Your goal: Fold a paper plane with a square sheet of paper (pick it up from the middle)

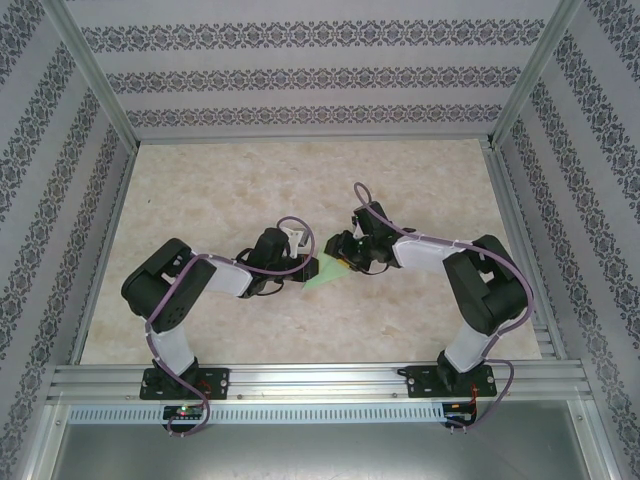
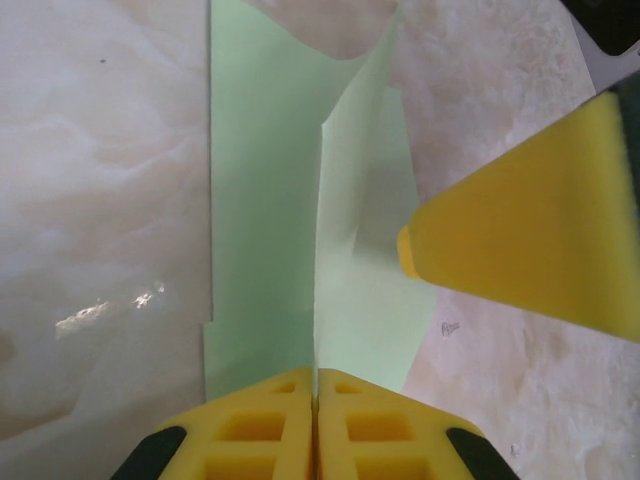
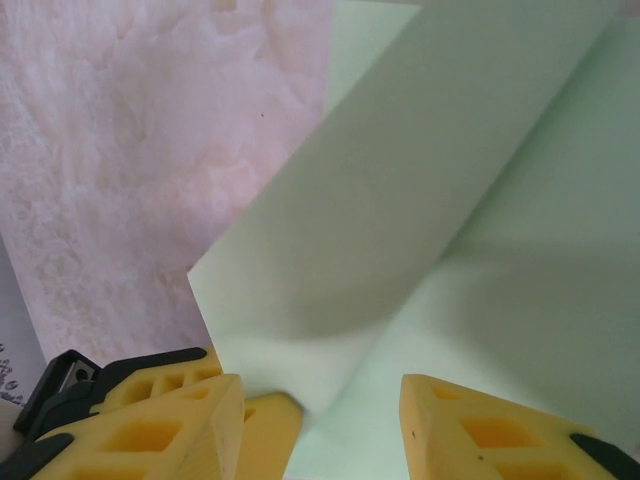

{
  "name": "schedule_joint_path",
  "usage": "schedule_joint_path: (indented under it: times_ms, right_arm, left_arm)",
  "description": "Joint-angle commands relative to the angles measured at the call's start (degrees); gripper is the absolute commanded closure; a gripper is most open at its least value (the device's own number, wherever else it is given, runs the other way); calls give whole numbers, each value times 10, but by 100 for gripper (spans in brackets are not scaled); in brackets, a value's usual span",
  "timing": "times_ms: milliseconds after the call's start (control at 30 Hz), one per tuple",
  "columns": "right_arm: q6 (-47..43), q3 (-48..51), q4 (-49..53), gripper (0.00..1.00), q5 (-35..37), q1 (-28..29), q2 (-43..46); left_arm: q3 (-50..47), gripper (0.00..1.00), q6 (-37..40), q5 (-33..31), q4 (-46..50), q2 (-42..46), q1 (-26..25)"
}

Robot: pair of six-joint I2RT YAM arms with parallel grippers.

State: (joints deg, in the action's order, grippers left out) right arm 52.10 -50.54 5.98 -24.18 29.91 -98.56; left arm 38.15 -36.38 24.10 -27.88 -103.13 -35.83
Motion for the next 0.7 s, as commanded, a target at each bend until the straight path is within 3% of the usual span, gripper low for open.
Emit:
schedule_joint_path:
  times_ms: [0, 500, 667]
  right_arm:
    - [-17, -20, 2, 54, -6, 6, -16]
    - [-20, -45, 67, 49, 37, 7, -48]
    - [-20, -61, 119, 46, 74, 10, -60]
  left_arm:
    - [4, 90, -20, 21, -24, -14, 9]
    - [16, 87, -21, 37, -6, -25, 17]
    - [24, 81, -18, 43, 7, -17, 19]
